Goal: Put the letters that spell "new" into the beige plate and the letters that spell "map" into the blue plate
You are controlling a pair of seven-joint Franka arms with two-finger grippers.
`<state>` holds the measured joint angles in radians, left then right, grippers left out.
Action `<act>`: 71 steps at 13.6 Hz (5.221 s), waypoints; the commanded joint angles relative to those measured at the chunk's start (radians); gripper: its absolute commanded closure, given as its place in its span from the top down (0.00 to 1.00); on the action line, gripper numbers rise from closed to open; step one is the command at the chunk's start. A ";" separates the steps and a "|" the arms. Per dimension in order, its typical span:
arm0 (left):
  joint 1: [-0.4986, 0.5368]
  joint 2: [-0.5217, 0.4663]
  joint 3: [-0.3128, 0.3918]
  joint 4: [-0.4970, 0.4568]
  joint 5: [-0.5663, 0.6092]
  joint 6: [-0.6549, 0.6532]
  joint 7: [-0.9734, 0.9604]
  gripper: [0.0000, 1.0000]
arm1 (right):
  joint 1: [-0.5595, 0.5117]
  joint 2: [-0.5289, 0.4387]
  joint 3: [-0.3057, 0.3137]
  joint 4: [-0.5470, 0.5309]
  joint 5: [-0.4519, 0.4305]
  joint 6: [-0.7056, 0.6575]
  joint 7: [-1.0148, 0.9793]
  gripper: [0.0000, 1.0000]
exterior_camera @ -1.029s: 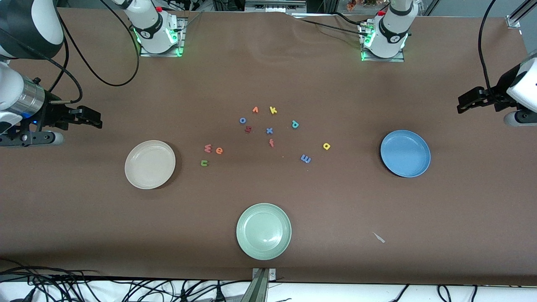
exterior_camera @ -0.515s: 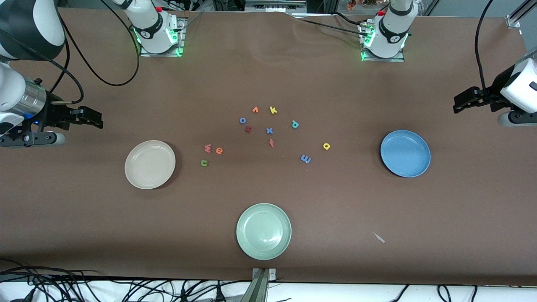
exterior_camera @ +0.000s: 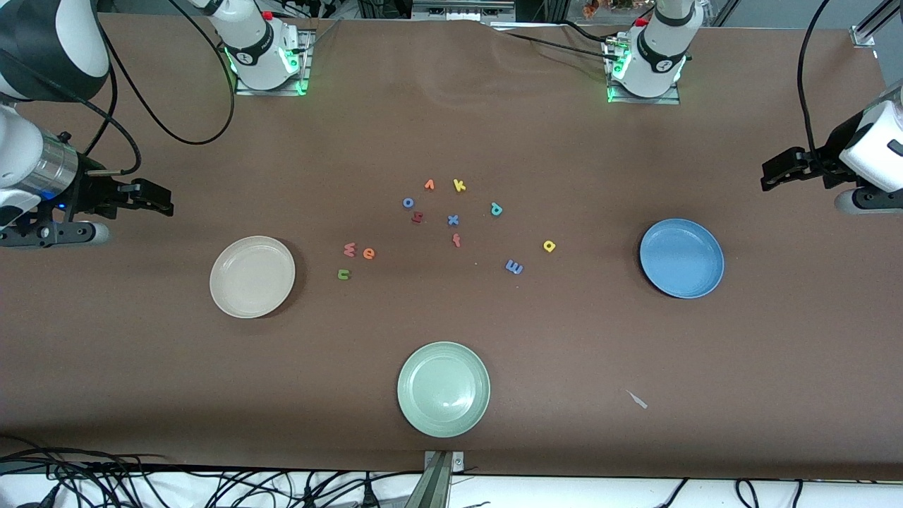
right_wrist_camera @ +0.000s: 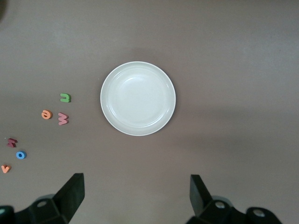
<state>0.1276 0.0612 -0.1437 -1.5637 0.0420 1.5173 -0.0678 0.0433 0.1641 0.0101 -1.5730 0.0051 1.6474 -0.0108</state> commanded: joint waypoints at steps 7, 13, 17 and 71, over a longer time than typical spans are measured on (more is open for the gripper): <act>0.007 -0.012 0.001 -0.016 -0.041 0.015 0.019 1.00 | -0.002 -0.015 0.004 -0.019 -0.005 0.012 -0.009 1.00; 0.007 -0.011 0.001 -0.016 -0.042 0.018 0.020 1.00 | -0.002 -0.015 0.004 -0.019 -0.005 0.012 -0.009 1.00; 0.004 -0.009 0.001 -0.018 -0.044 0.026 0.019 1.00 | -0.002 -0.015 0.004 -0.019 -0.005 0.012 -0.009 1.00; -0.206 0.577 -0.301 -0.411 0.383 0.897 -0.842 0.27 | 0.265 0.437 0.105 -0.338 -0.054 0.913 0.561 0.98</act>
<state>-0.0927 0.6127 -0.4503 -1.9802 0.3687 2.4176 -0.9011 0.2989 0.5898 0.1191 -1.9088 -0.0280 2.5272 0.5309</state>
